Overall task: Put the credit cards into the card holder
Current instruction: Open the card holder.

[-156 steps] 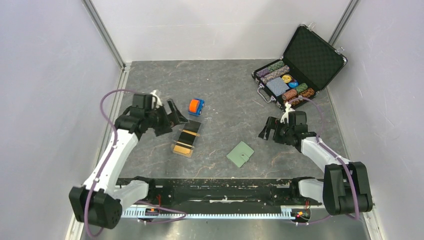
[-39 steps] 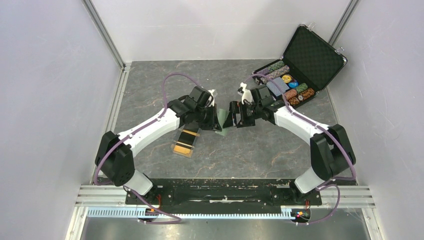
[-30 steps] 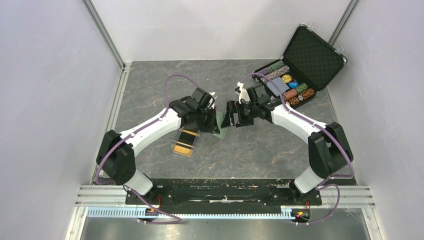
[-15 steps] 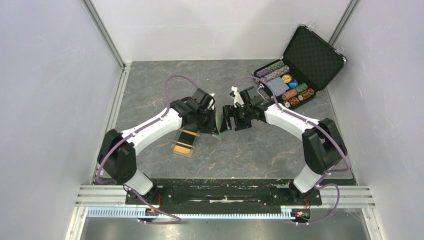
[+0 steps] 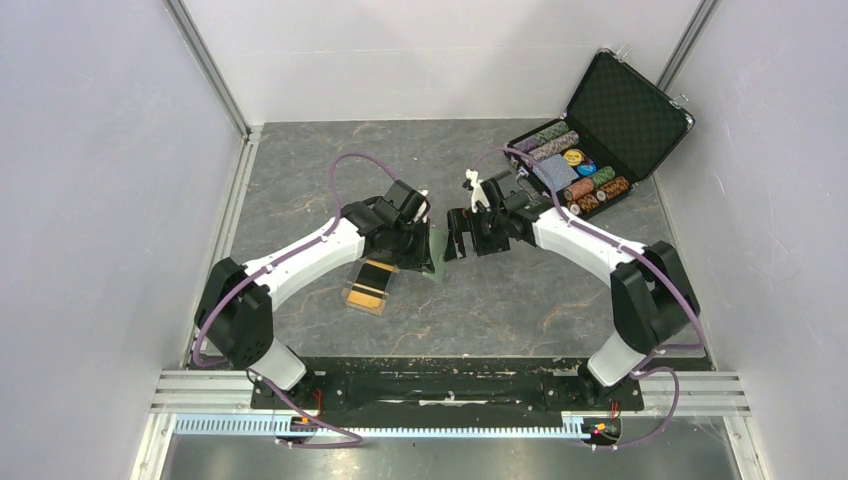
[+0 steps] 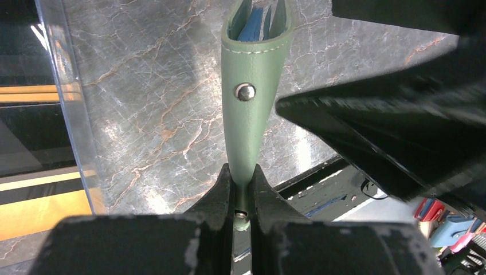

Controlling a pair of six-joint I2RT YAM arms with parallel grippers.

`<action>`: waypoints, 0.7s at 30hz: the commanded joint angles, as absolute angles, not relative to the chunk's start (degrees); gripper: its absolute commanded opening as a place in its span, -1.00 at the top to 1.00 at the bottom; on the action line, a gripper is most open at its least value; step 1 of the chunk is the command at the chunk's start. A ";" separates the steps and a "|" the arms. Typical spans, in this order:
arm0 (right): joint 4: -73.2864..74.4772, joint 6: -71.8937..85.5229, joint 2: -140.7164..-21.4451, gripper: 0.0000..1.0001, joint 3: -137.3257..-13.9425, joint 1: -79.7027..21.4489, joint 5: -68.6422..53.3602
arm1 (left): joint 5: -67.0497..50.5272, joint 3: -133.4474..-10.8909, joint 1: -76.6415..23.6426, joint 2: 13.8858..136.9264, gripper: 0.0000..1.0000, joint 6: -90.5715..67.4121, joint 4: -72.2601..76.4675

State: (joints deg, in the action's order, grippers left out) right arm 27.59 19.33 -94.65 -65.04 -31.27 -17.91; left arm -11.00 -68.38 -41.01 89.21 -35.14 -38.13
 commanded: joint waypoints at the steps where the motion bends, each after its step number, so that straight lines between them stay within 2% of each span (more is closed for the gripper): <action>1: 21.44 18.30 -89.42 -0.96 -64.21 -31.28 -24.36 | -9.29 -68.69 -41.35 89.55 0.95 -36.29 -38.50; 7: 19.05 20.18 -91.80 -0.96 -62.94 -31.42 -25.92 | -10.02 -69.42 -41.40 90.18 0.96 -36.13 -38.50; 21: 20.43 20.36 -98.18 -0.70 -65.67 -32.76 -23.50 | -9.96 -69.80 -41.48 89.97 0.95 -36.20 -39.29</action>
State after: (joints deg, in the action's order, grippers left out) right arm 20.14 21.19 -96.84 -63.61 -32.10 -24.58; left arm -10.50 -68.38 -41.01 90.35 -35.16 -39.99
